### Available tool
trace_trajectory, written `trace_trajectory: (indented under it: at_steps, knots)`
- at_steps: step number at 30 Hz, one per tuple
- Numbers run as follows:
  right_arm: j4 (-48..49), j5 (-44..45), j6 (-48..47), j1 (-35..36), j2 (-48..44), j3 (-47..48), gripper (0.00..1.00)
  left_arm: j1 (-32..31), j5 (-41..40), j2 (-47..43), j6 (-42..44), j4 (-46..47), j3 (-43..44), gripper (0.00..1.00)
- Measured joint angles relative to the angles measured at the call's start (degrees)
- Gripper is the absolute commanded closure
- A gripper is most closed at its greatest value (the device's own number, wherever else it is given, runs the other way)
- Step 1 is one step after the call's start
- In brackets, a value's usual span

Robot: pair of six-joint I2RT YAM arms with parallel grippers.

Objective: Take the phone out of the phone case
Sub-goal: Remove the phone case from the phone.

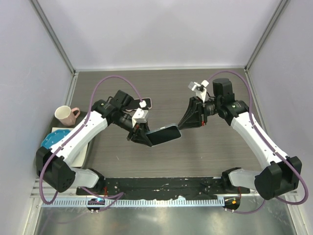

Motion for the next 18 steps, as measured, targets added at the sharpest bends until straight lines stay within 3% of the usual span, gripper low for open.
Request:
trace_trajectory:
  at_steps: [8, 18]
  knots:
    - [3.63, 6.88, 2.54, 1.88, -3.56, -2.16, 0.99, 0.37, -0.22, 0.2, 0.02, -2.6, -0.02, 1.0]
    - [5.07, 5.25, 3.91, 1.88, 0.22, -2.91, 0.99, -0.04, -2.14, 1.42, 2.47, -8.26, 2.01, 1.0]
